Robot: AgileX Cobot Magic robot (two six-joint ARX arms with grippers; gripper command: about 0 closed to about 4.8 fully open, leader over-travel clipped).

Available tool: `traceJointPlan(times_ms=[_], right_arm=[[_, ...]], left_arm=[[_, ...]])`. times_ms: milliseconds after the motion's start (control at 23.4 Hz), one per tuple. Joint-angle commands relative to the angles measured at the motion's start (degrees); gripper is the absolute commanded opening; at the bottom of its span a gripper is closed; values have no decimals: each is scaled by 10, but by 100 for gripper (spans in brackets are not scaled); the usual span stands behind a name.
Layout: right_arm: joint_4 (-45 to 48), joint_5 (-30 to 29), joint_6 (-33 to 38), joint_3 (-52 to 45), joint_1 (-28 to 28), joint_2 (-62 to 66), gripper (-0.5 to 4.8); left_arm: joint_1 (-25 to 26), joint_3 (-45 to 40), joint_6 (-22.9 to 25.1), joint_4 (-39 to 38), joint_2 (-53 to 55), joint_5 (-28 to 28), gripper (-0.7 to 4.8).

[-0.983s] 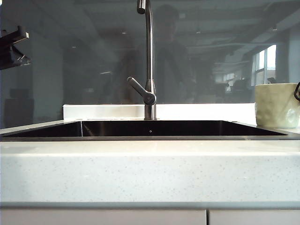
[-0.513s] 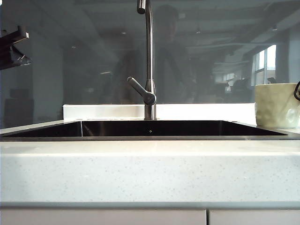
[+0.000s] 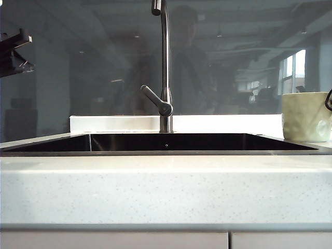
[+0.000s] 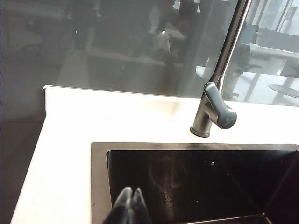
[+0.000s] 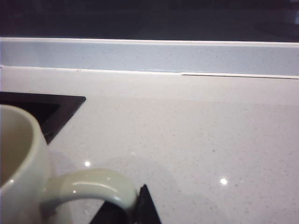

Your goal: Pick up the mug next to the sink, go to the faucet to get some water, pour the water into the sink, and finally put the mug back to its place.

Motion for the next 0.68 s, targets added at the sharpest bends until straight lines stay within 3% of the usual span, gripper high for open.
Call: traceJointPlan(times_ms=[43, 299, 385, 470, 684], right_arm=[[46, -5, 13, 2, 0, -3, -5], [74, -2, 62, 2, 0, -16, -5], [75, -3, 108, 2, 0, -30, -5], [75, 0, 157, 2, 12, -53, -5], [12, 24, 178, 22, 80, -101, -5]], left_arm=[[1, 2, 6, 7, -1, 3, -4], [1, 10, 9, 8, 14, -1, -4], [0, 32, 9, 8, 44, 6, -4], [-9, 80, 17, 9, 107, 28, -5], [-21, 196, 21, 14, 239, 96, -5]])
